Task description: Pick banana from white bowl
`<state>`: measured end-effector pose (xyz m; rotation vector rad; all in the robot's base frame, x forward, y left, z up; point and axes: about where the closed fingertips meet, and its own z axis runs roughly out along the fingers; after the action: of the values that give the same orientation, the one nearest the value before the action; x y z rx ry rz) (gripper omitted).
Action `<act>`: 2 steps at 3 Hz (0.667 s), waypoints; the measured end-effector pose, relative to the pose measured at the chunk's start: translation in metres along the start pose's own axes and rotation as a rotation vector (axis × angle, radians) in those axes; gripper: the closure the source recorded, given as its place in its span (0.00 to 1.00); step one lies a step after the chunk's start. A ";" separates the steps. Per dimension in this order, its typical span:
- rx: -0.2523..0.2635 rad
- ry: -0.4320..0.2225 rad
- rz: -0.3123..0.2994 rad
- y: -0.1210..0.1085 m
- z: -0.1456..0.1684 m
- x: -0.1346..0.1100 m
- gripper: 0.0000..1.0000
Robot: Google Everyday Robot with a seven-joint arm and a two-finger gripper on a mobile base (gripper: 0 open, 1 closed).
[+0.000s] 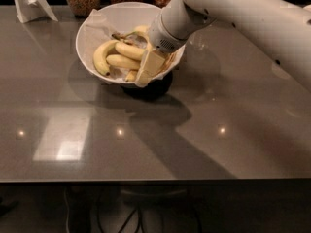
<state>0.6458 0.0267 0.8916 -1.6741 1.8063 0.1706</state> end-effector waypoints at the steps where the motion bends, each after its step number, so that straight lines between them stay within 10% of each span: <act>1: 0.002 0.010 0.005 0.000 0.000 0.004 0.35; 2: 0.002 0.010 0.006 0.001 -0.002 0.003 0.58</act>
Offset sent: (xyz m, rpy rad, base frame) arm 0.0059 -0.0227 0.0029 -0.0430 0.0187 -0.0729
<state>0.6443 0.0232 0.8907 -1.6714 1.8181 0.1635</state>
